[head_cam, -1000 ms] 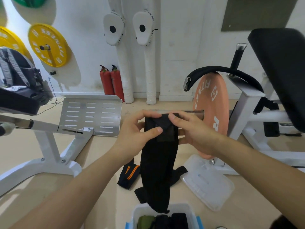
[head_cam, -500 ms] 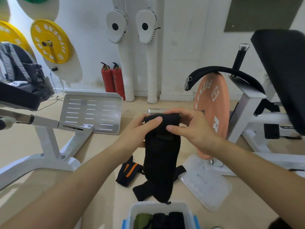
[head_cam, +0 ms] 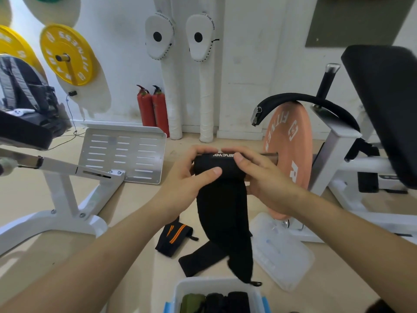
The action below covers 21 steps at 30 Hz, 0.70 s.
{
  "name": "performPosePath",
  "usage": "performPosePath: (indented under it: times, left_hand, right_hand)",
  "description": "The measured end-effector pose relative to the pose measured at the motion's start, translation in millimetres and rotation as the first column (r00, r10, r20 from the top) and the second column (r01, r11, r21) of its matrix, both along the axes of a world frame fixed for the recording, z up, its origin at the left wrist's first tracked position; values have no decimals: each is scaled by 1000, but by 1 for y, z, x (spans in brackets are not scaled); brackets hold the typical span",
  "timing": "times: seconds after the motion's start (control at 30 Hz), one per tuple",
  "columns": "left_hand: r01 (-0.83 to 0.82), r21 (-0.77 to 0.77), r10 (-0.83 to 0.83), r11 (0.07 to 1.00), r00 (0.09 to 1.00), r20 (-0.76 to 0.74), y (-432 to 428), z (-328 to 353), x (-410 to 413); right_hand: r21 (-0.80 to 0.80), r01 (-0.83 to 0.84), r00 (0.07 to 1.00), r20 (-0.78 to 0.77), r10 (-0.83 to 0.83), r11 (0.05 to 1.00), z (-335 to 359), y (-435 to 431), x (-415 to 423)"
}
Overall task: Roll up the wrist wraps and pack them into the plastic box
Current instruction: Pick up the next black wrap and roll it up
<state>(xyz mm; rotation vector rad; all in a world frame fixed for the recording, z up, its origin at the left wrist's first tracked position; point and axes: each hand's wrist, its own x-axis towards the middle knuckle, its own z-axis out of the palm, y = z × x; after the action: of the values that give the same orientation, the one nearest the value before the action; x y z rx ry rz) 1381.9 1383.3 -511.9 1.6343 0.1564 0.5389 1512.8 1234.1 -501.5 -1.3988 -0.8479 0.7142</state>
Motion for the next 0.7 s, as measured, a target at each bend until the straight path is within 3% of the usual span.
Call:
performPosePath:
  times: [0.23, 0.47, 0.6, 0.7]
  left_hand:
    - [78, 26, -78, 997, 997, 7, -9, -3, -2]
    - [83, 68, -82, 994, 996, -19, -8, -2, -3]
    - [31, -60, -36, 998, 996, -83, -9, 2, -1]
    - [28, -105, -44, 994, 987, -153, -10, 4, 0]
  right_hand:
    - [103, -50, 986, -155, 66, 993, -2, 6, -14]
    - [138, -49, 999, -13, 52, 989, -6, 6, -8]
    - [137, -29, 998, 61, 21, 990, -7, 5, -5]
    - [42, -49, 988, 149, 42, 998, -4, 2, -5]
